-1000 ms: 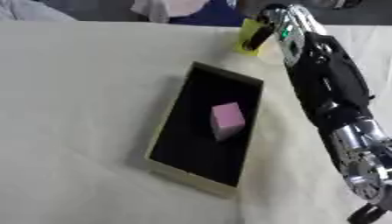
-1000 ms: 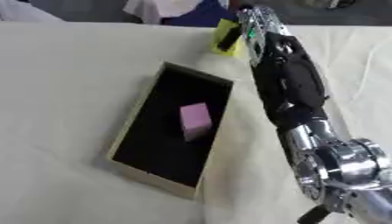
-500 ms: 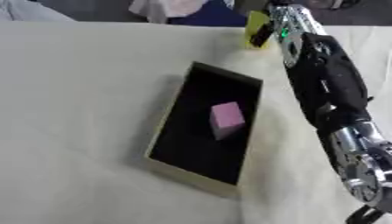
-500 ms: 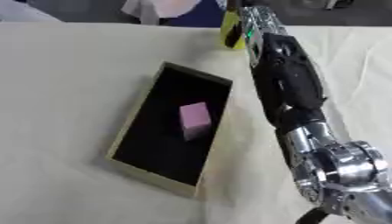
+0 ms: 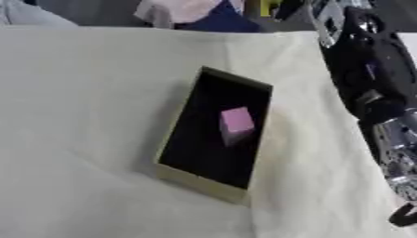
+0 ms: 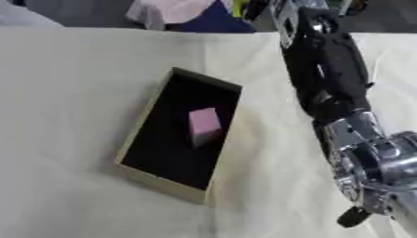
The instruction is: Pick up objects on the table and place them in the box.
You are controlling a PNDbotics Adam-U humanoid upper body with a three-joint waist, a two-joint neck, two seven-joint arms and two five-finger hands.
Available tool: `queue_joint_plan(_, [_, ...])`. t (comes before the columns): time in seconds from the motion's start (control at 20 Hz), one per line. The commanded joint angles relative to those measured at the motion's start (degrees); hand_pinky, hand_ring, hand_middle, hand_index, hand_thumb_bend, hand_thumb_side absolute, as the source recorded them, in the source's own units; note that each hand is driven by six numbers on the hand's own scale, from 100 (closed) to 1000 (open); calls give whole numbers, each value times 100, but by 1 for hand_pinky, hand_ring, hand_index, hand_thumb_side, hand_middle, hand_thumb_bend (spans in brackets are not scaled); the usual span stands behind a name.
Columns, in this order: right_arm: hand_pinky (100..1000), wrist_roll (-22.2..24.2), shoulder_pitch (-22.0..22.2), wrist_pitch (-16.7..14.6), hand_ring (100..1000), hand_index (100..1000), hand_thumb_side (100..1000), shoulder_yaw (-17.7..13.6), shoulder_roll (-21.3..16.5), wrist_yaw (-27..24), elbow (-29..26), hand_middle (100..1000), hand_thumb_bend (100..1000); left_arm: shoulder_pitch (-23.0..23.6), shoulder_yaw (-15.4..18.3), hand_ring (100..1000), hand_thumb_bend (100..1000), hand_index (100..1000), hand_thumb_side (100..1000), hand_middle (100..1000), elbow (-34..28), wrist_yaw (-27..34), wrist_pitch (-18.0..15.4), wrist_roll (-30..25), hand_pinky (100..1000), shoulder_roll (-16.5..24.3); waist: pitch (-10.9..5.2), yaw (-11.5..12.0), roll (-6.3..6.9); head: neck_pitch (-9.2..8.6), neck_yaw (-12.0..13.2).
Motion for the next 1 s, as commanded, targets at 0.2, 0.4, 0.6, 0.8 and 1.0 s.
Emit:
queue_joint_plan(0.2, [744, 367, 348, -711, 632, 609, 100, 894, -672, -1616, -1120, 417, 100, -3, 81, 747, 298, 846, 694, 755, -115, -19, -12, 29, 687, 200, -213, -43, 0, 129, 90])
queue_joint_plan(0.4, [742, 654, 673, -806, 634, 614, 100, 1398, -862, -2323, -1841, 424, 100, 19, 90, 747, 299, 846, 694, 755, -115, -20, -8, 45, 687, 196, -246, -50, -6, 210, 140])
queue_joint_plan(0.6, [738, 1003, 836, -776, 638, 618, 129, 1770, -903, -2732, -2248, 431, 100, 30, 85, 748, 303, 846, 691, 755, -115, -17, -8, 46, 688, 193, -292, -69, -7, 293, 164])
queue_joint_plan(0.8, [734, 1233, 868, -757, 638, 615, 160, 2085, -880, -3078, -2386, 432, 100, 62, 68, 748, 303, 846, 689, 755, -115, -8, 4, 32, 688, 197, -365, -93, -11, 363, 162])
queue_joint_plan(1.0, [729, 1351, 913, -757, 636, 613, 190, 2295, -741, -3262, -2396, 432, 100, 90, 49, 748, 303, 846, 688, 755, -115, 4, 13, 9, 688, 194, -440, -102, -7, 401, 156])
